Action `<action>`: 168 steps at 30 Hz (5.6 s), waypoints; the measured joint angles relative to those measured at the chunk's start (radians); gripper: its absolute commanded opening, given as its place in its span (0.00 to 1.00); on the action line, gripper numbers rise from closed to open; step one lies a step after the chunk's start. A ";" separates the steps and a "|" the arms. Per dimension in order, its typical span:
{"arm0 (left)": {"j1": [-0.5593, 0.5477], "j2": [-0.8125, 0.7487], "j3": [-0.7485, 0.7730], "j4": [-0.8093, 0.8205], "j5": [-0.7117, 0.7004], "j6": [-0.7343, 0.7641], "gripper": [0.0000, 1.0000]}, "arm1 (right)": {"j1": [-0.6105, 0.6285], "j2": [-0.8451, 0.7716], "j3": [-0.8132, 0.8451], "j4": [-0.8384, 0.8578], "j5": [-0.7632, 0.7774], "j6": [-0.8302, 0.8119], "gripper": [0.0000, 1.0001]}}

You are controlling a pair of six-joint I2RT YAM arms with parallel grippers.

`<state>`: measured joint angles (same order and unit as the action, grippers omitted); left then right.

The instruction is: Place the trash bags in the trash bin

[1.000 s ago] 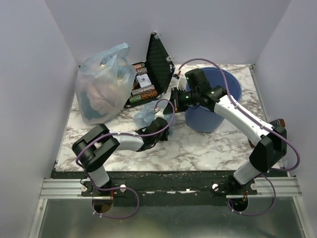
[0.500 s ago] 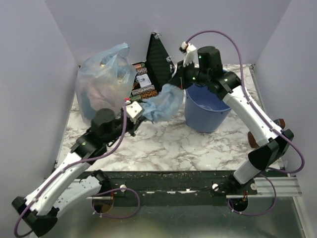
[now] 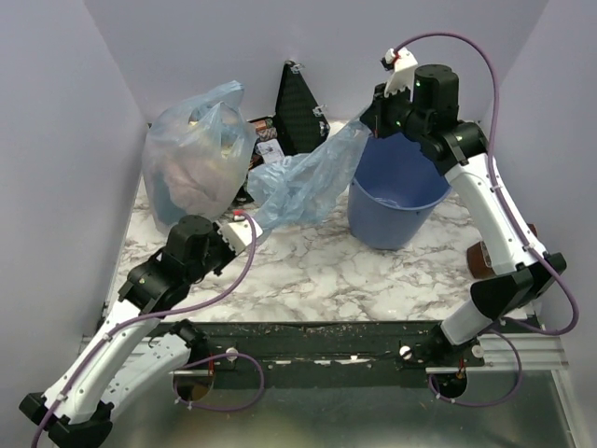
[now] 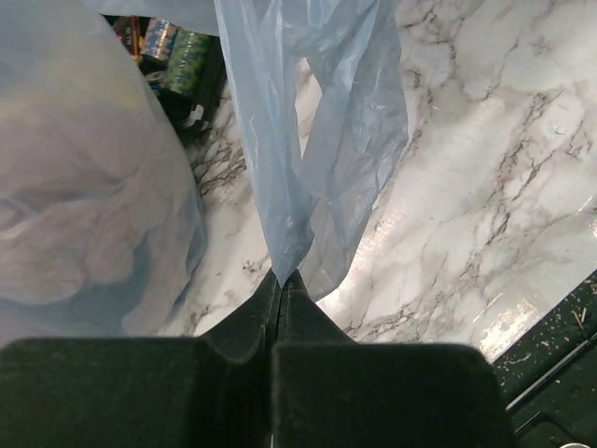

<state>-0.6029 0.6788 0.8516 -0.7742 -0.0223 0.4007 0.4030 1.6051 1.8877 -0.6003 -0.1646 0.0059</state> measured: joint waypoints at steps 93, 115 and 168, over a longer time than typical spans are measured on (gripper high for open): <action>0.105 -0.052 0.367 -0.211 0.330 0.072 0.00 | 0.294 -0.692 -0.675 0.146 -0.277 -0.142 0.01; 0.105 0.037 0.429 -0.108 0.049 -0.066 0.00 | 0.270 -0.504 -0.586 0.015 -0.089 -0.087 0.01; 0.113 0.212 0.542 -0.132 0.268 -0.008 0.00 | 0.275 -0.460 -0.510 0.165 -0.064 -0.158 0.01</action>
<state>-0.4900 0.8909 1.3941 -0.9062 0.2459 0.3923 0.6781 1.1454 1.3781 -0.4351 -0.2291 -0.1520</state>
